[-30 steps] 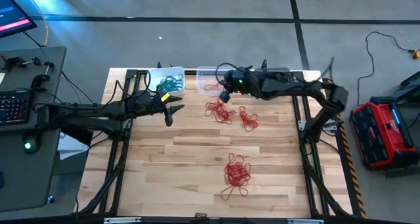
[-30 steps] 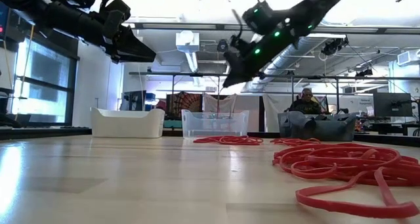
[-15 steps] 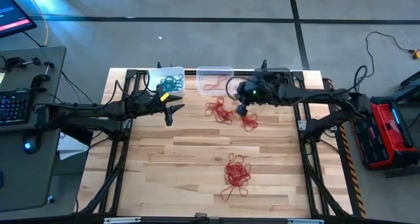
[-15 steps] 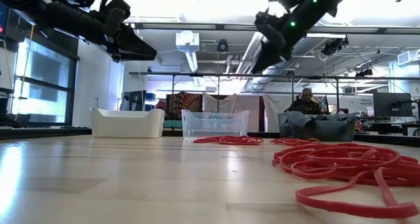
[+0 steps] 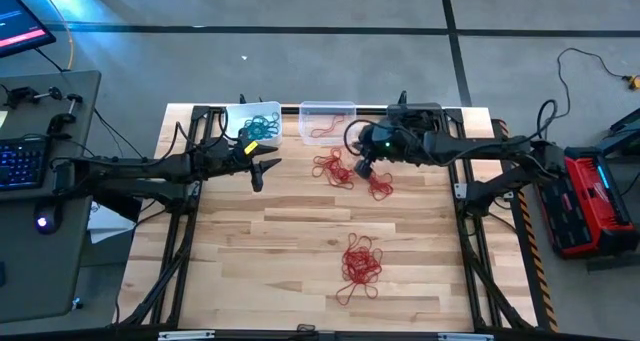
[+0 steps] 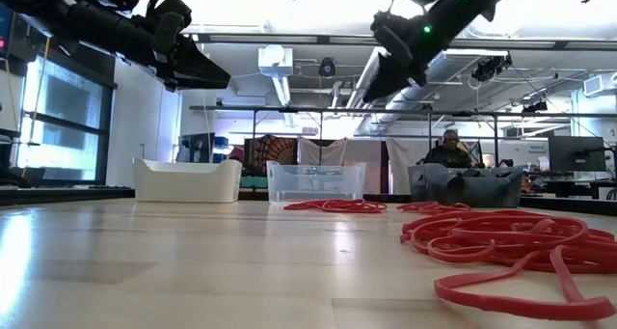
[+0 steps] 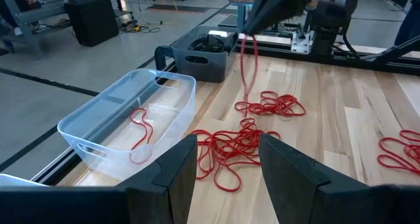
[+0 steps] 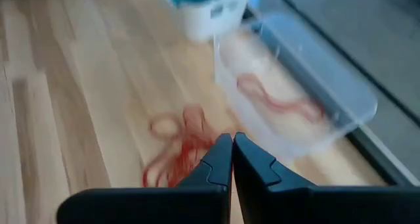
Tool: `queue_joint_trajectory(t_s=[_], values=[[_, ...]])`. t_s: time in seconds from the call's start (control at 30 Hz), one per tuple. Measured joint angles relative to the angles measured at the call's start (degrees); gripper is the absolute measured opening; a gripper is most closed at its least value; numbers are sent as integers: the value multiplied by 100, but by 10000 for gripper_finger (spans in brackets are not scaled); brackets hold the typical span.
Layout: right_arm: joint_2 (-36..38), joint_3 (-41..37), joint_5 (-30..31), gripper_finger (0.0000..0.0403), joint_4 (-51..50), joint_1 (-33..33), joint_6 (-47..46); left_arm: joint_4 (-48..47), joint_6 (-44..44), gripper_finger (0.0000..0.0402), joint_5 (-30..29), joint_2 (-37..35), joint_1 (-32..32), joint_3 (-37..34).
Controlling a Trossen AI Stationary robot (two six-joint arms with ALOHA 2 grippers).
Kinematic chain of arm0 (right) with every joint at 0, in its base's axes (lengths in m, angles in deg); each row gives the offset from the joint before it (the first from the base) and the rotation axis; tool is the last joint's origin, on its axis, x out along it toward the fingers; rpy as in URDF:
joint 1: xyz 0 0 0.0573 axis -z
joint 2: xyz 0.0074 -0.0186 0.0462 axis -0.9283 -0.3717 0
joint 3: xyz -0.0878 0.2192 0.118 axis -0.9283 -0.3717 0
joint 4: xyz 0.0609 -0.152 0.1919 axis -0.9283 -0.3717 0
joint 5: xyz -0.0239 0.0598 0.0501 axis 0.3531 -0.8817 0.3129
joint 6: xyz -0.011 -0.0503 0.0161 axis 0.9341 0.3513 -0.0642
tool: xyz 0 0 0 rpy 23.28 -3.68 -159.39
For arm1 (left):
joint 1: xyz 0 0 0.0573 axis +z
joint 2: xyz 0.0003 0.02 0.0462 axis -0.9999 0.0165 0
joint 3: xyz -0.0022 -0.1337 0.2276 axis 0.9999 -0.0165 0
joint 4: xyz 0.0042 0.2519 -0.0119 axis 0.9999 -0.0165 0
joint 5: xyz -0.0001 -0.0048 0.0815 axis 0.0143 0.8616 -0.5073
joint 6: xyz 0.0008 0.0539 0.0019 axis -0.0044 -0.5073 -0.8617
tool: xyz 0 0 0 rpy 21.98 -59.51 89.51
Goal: Sort rubber bands into baskets
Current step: Put the red rubber band into the transparent bin
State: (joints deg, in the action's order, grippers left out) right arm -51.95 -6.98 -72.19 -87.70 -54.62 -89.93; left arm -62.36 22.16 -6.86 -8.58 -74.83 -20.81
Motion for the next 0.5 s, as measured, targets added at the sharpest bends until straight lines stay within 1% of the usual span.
queue_joint_trajectory(t_s=[0.2, 0.4, 0.5], values=[[-103, 10, -275, 0, 1070, 249, 231, 0, -1, 156, 0, 0, 0, 0], [-664, 9, -679, 0, 2039, 608, 243, -10, -1, 156, 5, 0, -7, 0], [-965, 12, -736, 0, 2553, 776, 283, -3, 1, 156, 4, 0, -9, 0]])
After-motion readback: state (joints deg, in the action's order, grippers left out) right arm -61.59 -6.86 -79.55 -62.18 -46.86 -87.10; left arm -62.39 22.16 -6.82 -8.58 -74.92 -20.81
